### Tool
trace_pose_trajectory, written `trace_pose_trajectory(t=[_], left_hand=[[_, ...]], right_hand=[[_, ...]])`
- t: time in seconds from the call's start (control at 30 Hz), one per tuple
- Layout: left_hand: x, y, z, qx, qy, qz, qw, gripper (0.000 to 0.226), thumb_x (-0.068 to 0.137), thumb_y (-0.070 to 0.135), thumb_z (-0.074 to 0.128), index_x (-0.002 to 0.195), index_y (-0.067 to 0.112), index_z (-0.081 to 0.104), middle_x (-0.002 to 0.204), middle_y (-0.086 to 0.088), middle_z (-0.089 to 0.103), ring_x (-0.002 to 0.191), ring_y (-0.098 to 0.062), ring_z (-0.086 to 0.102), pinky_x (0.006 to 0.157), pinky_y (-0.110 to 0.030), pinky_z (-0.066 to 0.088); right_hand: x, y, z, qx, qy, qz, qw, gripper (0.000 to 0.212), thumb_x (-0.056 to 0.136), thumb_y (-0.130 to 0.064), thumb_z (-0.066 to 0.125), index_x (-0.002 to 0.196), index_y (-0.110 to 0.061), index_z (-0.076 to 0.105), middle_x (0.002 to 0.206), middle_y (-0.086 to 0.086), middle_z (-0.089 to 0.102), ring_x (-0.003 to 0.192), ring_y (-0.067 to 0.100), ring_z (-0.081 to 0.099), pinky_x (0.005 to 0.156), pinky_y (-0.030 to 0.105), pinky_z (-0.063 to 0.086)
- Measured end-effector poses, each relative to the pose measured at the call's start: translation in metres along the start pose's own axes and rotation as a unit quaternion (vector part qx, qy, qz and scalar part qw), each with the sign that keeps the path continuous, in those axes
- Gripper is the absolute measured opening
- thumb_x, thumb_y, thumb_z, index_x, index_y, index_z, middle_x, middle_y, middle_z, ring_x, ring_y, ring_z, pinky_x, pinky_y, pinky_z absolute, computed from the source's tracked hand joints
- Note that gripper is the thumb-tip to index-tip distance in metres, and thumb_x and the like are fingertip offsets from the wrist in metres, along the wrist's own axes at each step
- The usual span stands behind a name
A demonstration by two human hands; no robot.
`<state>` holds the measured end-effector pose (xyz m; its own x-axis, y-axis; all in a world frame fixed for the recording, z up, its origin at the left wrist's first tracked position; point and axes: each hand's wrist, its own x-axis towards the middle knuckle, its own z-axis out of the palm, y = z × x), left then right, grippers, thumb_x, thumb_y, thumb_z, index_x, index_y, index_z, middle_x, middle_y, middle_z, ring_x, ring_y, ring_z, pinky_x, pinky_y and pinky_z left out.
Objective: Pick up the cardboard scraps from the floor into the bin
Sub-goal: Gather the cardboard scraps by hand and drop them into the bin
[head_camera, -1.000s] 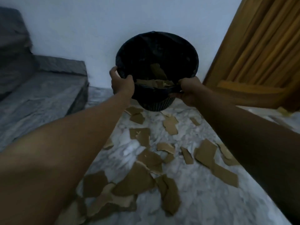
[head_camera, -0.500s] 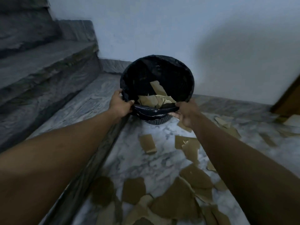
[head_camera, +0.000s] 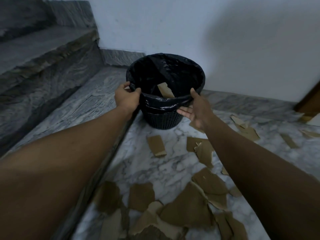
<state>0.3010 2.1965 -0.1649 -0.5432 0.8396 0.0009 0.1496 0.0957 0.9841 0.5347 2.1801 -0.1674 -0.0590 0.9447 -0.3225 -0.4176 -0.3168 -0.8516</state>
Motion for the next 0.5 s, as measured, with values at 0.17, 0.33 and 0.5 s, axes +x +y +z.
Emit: trace_pose_trajectory(t=[0.17,0.33,0.5], left_hand=[[-0.015,0.011,-0.009,-0.027,-0.035,-0.041,0.998,0.056,0.083,0.023,0.074,0.133,0.018,0.05,0.111,-0.007,0.069,0.093,-0.023,0.07,0.073,-0.037,0.062],[-0.038,0.023,-0.034,0.145,-0.044,-0.034,0.988,0.076,0.082,0.039,0.072,0.144,0.011,0.04,0.143,-0.013,0.047,0.124,-0.03,0.052,0.104,-0.035,0.045],[-0.102,-0.019,-0.06,0.342,-0.164,0.079,0.922,0.045,0.087,0.038,0.064,0.119,0.006,0.06,0.12,-0.015,0.062,0.109,-0.034,0.061,0.084,-0.036,0.05]], right_hand=[[-0.02,-0.006,0.004,-0.064,0.0,-0.001,0.998,0.058,0.099,-0.051,0.049,0.146,-0.018,0.042,0.125,0.005,0.058,0.111,0.034,0.062,0.08,0.046,0.058],[-0.054,0.0,0.006,-0.22,0.067,-0.04,0.972,0.052,0.1,-0.048,0.05,0.138,-0.013,0.045,0.117,0.004,0.06,0.103,0.031,0.062,0.084,0.044,0.055],[-0.094,0.068,0.0,-0.466,0.044,-0.011,0.883,0.05,0.094,-0.043,0.059,0.126,-0.005,0.054,0.1,0.011,0.063,0.085,0.029,0.063,0.071,0.036,0.054]])
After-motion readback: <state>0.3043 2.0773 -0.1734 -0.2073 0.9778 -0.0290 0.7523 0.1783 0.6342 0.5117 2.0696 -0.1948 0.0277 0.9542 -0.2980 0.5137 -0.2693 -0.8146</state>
